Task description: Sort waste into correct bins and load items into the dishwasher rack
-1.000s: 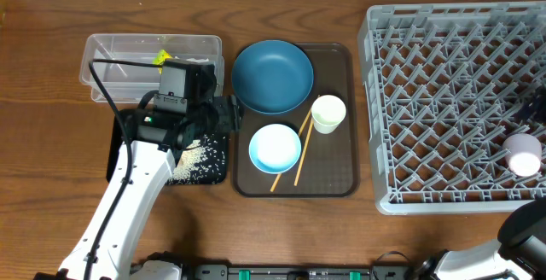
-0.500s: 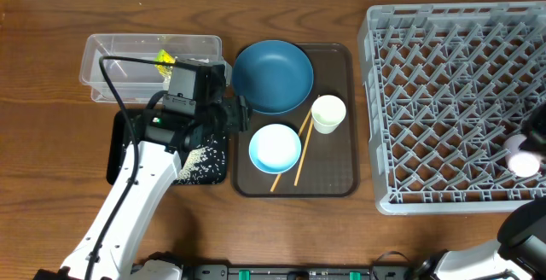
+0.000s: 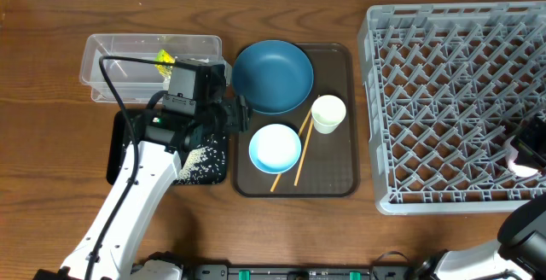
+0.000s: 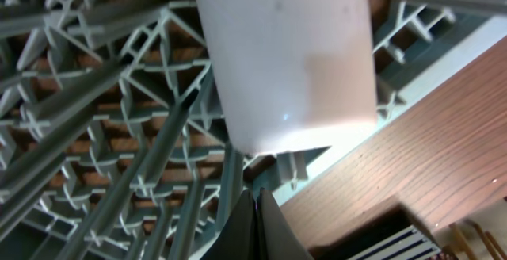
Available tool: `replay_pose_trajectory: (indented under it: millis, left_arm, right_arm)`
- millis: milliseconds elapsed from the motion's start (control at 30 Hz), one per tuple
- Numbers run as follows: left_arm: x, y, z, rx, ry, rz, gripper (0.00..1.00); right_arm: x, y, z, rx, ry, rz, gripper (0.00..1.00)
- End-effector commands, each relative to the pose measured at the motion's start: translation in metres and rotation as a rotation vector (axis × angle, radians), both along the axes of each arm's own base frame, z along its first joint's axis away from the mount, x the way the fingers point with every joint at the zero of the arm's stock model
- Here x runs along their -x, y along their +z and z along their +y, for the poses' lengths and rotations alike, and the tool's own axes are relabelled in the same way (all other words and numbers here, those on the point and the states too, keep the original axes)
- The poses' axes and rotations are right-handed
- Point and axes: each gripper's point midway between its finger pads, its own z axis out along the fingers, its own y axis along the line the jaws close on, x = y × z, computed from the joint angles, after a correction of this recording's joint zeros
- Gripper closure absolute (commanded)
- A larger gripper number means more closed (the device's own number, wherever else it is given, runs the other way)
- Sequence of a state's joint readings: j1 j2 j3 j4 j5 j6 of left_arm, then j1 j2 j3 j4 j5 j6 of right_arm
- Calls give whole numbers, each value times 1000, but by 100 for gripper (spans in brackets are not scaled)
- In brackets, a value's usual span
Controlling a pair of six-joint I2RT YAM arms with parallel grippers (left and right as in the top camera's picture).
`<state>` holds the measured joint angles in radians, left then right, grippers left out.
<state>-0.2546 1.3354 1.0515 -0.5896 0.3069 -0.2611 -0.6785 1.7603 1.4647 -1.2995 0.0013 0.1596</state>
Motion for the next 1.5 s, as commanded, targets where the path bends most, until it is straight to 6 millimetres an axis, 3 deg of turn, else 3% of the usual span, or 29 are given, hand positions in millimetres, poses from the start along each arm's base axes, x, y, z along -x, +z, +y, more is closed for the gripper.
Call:
replay_pose_trajectory:
  millis: [0,667,1033,1300,1467]
  left_arm:
    - [-3,1,1,-15,0,-7,35]
    - [-3,0,2,-15,0,-4,35]
    - [0,-2,2,-19,-1,11,34]
    - [0,-2,2,-19,0,11,34]
    - [0,-2,2,-20,0,12,34]
  right_arm:
    - [1,-1,-5,34,-25,11,99]
    - [6,-10,-15,74,-35,24,99]
    - [-29,-3,-51,213,-51,-124,97]
    - [-31,19,-62,273,-57,-125,81]
    - [-27,23,-71,321,-65,-104,76]
